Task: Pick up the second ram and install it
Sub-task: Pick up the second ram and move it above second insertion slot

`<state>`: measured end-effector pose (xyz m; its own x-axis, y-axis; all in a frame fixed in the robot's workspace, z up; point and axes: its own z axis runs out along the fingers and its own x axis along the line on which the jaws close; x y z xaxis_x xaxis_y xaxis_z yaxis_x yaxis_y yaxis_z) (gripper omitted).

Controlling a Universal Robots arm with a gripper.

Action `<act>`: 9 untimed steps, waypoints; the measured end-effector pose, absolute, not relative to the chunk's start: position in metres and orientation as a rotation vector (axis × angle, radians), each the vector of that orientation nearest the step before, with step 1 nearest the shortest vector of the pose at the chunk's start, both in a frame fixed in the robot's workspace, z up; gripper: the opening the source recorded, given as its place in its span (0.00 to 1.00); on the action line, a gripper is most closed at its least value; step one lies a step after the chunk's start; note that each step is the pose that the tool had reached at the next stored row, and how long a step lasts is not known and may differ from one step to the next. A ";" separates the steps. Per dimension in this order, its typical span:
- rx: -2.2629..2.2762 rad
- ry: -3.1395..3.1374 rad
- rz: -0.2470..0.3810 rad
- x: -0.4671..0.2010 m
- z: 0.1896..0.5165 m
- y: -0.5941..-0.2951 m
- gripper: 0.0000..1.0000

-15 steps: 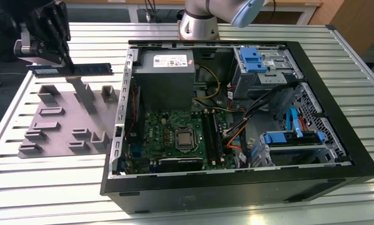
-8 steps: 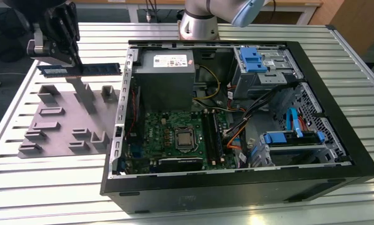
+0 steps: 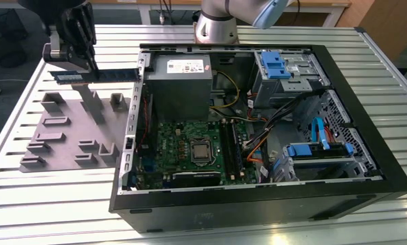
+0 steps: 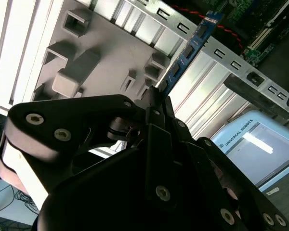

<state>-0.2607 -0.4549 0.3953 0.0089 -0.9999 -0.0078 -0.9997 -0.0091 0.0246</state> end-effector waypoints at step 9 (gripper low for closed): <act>2.223 -2.203 -0.036 -0.244 0.395 -0.455 0.14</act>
<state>-0.2445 -0.4549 0.3952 0.0090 -0.9999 -0.0077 -0.9997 -0.0091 0.0246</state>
